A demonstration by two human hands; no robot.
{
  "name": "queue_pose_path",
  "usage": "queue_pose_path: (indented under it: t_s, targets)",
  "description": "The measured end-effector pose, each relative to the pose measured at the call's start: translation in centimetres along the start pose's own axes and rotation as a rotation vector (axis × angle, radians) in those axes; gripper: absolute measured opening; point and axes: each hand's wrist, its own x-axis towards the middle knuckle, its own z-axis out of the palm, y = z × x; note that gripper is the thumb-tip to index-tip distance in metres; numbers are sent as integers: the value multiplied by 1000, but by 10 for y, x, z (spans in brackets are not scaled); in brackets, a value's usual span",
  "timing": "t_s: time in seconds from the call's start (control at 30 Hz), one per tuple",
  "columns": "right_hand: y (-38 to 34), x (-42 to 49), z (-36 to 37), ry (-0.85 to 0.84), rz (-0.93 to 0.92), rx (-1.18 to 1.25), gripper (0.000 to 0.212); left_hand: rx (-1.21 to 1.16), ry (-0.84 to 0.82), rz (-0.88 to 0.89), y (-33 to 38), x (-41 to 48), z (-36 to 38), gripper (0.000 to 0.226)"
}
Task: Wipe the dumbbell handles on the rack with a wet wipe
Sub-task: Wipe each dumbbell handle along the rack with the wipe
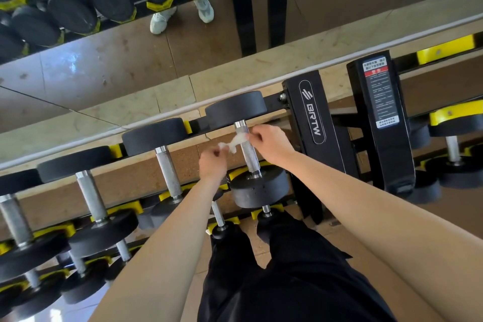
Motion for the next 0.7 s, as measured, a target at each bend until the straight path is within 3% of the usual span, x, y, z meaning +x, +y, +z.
queue_pose_path:
  t_s: [0.13,0.2,0.33,0.5,0.63,0.7]
  targets:
    - [27,-3,-19,27,151,-58,35,58,-185,156,3,-13,2,27]
    - [35,-7,-17,-25,165,-71,33,98,-148,178,3,-14,-1,27]
    - [24,-21,-5,-247,9,-110,30,155,-60,19,-6,-12,-9,34]
    - [45,-17,-32,-191,155,-278,35,232,-327,175,-4,-20,-6,32]
    - [28,-23,-17,-365,65,-328,35,362,-197,74,-11,-18,-15,25]
    - [22,-22,-11,-386,56,-296,33,425,-219,77,-15,-19,-15,23]
